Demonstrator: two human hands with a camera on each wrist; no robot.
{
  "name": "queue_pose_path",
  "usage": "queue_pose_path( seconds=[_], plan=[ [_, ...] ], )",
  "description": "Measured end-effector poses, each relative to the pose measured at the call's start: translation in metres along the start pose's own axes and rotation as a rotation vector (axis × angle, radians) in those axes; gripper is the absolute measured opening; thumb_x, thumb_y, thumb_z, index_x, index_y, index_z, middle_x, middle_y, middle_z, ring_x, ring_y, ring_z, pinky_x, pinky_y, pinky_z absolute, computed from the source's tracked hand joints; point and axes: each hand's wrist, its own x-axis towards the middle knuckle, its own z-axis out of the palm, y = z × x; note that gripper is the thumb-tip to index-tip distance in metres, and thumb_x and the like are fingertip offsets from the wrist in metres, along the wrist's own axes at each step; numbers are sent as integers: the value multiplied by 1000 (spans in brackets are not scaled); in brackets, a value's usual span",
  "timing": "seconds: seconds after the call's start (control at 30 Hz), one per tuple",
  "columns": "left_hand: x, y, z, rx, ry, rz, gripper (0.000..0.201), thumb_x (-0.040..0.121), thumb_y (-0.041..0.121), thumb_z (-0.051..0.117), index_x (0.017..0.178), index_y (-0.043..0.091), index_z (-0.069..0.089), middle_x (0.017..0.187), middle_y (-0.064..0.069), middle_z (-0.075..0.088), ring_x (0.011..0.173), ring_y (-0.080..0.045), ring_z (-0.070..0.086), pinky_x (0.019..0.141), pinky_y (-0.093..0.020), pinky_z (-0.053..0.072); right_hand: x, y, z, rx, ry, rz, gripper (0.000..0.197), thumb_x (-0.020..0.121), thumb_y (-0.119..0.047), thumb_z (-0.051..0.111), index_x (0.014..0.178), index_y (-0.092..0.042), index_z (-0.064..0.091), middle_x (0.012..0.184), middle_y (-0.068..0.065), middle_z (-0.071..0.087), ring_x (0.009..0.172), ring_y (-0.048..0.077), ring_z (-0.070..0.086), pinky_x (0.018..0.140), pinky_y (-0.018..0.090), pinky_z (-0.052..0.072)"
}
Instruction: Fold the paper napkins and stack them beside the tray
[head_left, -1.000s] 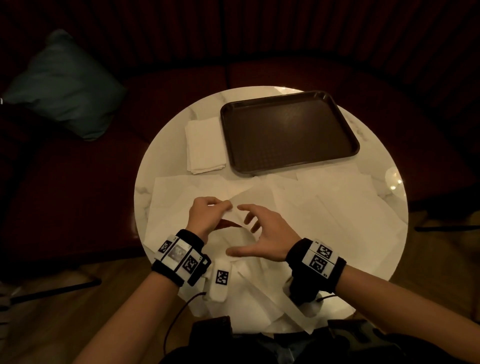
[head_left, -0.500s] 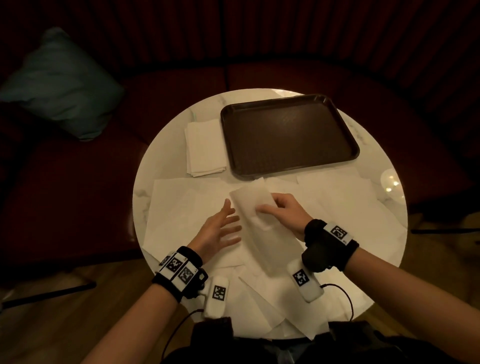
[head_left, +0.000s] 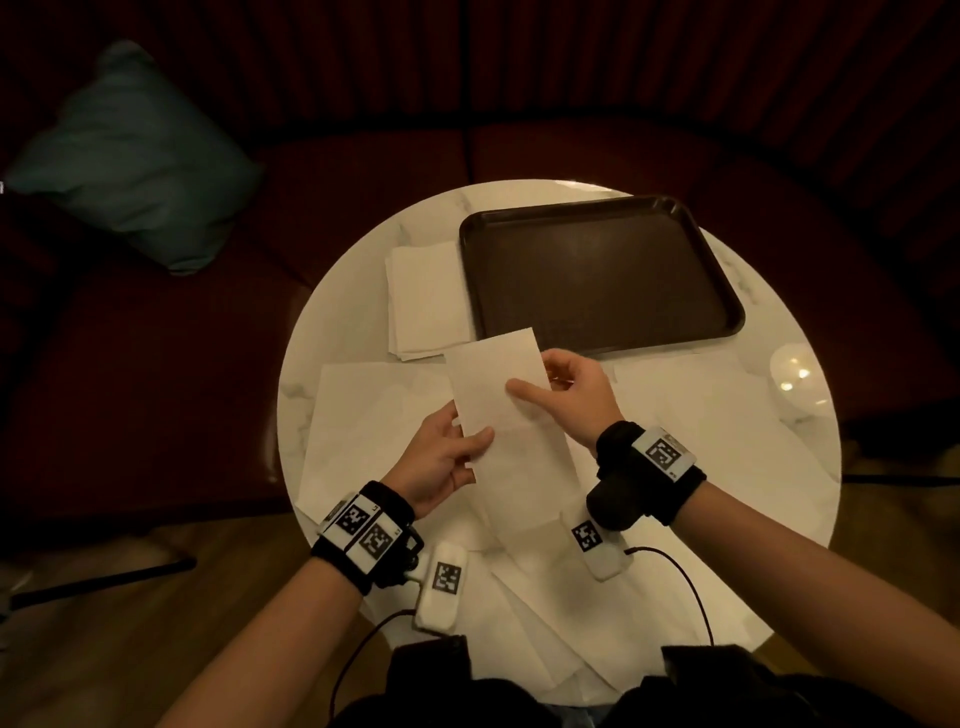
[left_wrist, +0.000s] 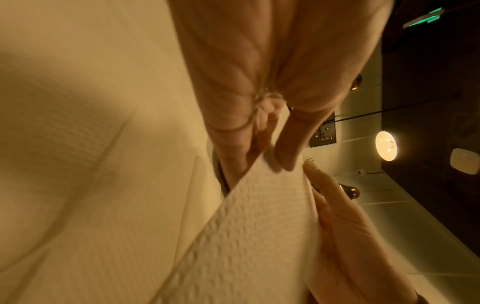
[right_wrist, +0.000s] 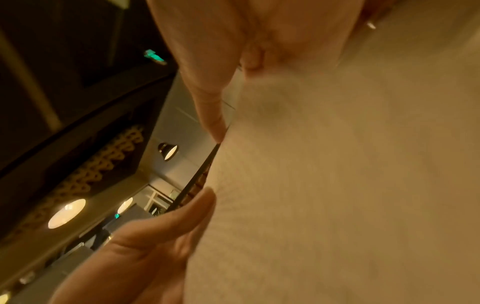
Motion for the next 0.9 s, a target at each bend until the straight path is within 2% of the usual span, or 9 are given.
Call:
queue_pose_path(
  seconds=[0.1,0.2,0.37,0.47,0.6,0.67,0.77,0.83,0.9],
  plan=[
    [8,8,-13,-4,23,7,49,93,-3,54,139,10,43,123,-14,66,111,-31,65,85,-45,58,15,-2,-1,-44,62,64,60,74,-35,81,123,-21,49,97,-3,59,84,9,57,77,28,51],
    [19,26,-25,1,46,25,48,93,-6,51,138,10,44,123,-15,65,106,-27,67,83,-41,59,33,-9,6,70,-67,165,67,77,-31,79,127,-28,35,110,6,58,98,14,58,78,33,52],
    [62,83,-53,41,98,85,49,92,-4,54,137,13,45,126,-14,64,107,-27,66,83,-42,59,87,-33,30,30,-187,-63,30,80,-1,71,102,-16,58,109,7,63,96,18,63,75,37,55],
    [92,113,-69,149,179,102,58,92,2,59,142,18,37,130,-14,60,110,-29,64,82,-45,58,130,-43,44,19,-175,-32,33,79,4,69,102,-21,69,120,4,64,106,16,62,91,34,54],
    [121,131,-92,292,290,101,94,85,1,68,145,47,12,115,-7,67,100,-20,68,65,-35,60,187,-44,62,-73,-120,26,42,77,-4,74,111,-29,70,127,3,62,113,21,61,95,39,53],
    [133,130,-101,387,328,129,92,82,-2,70,142,49,22,107,-8,68,94,-21,70,65,-35,60,207,-43,68,-148,-110,33,44,78,-6,73,117,-26,68,128,2,60,107,18,62,81,25,56],
    [154,127,-110,658,476,188,59,76,3,77,125,31,58,96,-7,60,91,-26,65,73,-37,59,229,-41,78,-306,-143,71,51,77,-7,76,125,-22,64,130,3,55,96,16,59,56,13,49],
    [167,124,-114,803,527,181,46,73,8,80,114,24,68,84,1,52,88,-24,61,81,-38,57,239,-35,85,-400,-184,111,59,74,-5,78,128,-21,61,133,6,52,97,20,60,62,21,55],
    [177,120,-116,863,547,164,46,72,13,83,115,19,69,93,3,53,99,-24,60,91,-38,54,246,-27,91,-511,-201,114,65,71,-4,79,131,-20,57,137,7,49,108,23,58,81,29,56]
  ],
)
